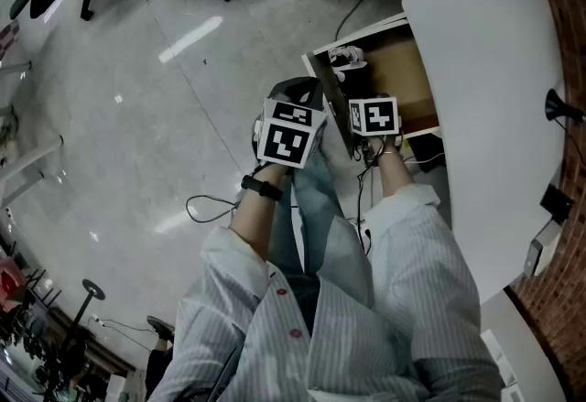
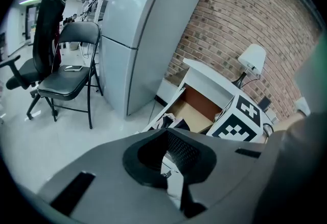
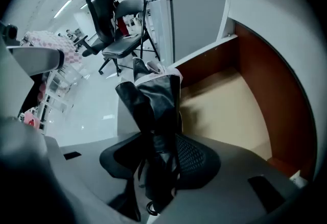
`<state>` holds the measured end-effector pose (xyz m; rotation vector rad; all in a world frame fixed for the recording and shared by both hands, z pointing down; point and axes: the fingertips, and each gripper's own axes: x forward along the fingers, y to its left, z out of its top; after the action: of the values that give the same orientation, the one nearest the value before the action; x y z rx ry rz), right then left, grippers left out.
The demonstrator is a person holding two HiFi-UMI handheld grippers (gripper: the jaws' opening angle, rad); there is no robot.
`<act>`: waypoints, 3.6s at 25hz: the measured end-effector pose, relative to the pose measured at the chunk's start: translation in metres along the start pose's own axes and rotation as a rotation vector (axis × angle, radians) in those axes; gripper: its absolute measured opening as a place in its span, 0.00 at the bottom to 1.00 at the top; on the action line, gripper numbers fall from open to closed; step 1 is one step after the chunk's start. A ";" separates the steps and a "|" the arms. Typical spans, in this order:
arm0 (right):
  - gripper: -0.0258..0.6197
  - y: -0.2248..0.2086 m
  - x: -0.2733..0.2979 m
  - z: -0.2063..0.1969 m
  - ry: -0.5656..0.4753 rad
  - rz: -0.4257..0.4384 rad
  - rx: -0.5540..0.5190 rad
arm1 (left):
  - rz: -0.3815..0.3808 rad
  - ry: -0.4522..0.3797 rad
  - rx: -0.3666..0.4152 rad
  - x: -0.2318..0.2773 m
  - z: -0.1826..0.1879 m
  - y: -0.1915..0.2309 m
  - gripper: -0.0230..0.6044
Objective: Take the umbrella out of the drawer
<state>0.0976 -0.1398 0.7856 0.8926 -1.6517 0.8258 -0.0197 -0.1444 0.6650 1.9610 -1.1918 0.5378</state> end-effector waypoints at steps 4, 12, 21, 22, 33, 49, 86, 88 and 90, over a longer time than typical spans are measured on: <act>0.35 0.004 -0.027 0.015 -0.048 0.012 0.041 | -0.009 -0.007 0.003 -0.011 0.014 -0.014 0.05; 0.35 0.020 -0.093 0.048 -0.169 0.048 0.097 | -0.016 -0.019 0.030 -0.045 0.047 -0.037 0.05; 0.35 0.043 -0.180 0.085 -0.367 0.139 0.161 | -0.023 -0.082 0.031 -0.090 0.092 -0.058 0.05; 0.35 0.046 -0.191 0.088 -0.391 0.150 0.162 | -0.025 -0.096 0.031 -0.095 0.098 -0.061 0.05; 0.35 0.060 -0.330 0.115 -0.679 0.243 0.147 | -0.073 -0.241 0.049 -0.148 0.152 -0.102 0.05; 0.35 0.046 -0.476 0.103 -0.942 0.195 0.077 | -0.205 -0.379 0.190 -0.203 0.210 -0.185 0.05; 0.35 0.040 -0.484 0.073 -0.972 0.154 0.117 | -0.379 -0.340 0.330 -0.210 0.204 -0.216 0.05; 0.35 0.042 -0.481 0.071 -0.970 0.151 0.115 | -0.378 -0.338 0.336 -0.211 0.201 -0.214 0.05; 0.35 0.046 -0.481 0.070 -0.969 0.151 0.115 | -0.381 -0.334 0.338 -0.213 0.197 -0.213 0.05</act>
<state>0.1151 -0.1027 0.2993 1.3857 -2.5422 0.6107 0.0604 -0.1230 0.3147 2.5705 -0.9205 0.2252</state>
